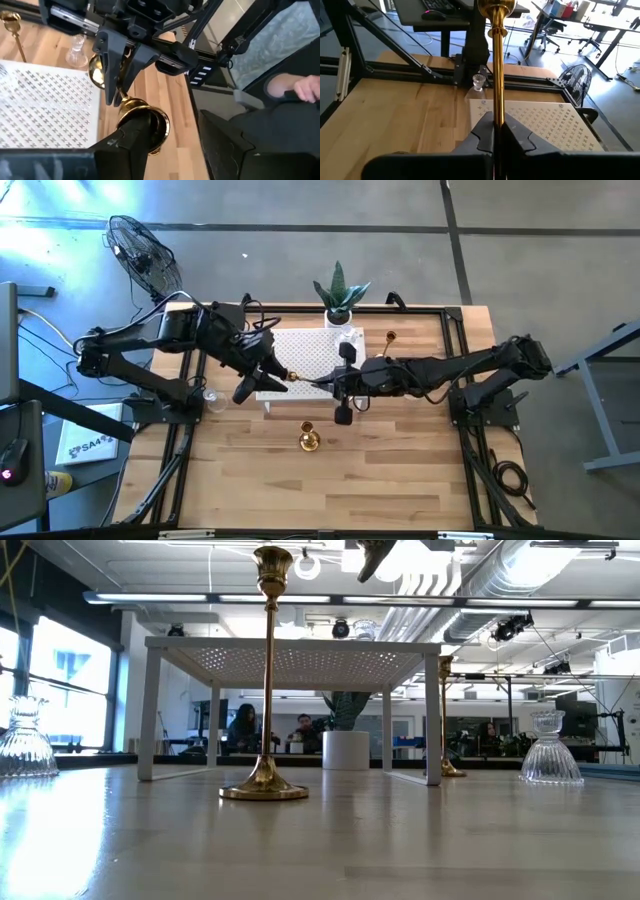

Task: Pick & Place candle stick holders
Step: Put the top left gold candle holder on the shelf

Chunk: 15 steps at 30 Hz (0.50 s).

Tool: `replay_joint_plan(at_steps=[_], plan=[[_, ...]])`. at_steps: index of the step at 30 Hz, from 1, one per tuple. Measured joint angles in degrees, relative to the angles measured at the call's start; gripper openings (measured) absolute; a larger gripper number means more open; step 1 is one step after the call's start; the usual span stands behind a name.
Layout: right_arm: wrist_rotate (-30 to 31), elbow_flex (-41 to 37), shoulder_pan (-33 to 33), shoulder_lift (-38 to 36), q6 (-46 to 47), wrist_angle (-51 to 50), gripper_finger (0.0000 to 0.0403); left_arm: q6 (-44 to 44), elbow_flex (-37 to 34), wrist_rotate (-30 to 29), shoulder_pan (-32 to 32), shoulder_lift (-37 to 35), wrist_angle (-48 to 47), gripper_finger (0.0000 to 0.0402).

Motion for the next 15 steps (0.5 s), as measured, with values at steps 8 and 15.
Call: replay_joint_plan(at_steps=[8,15], plan=[[4.8,0.0,4.1,0.0,-0.8,-1.3,0.0002,-0.2,0.0,-7.6,-0.1,-2.5,0.1,0.0163],[6.4,-0.1,8.7,0.0,-0.3,-2.7,0.0002,-0.2,0.0,-14.2,0.0,-6.2,-3.3,0.0163]])
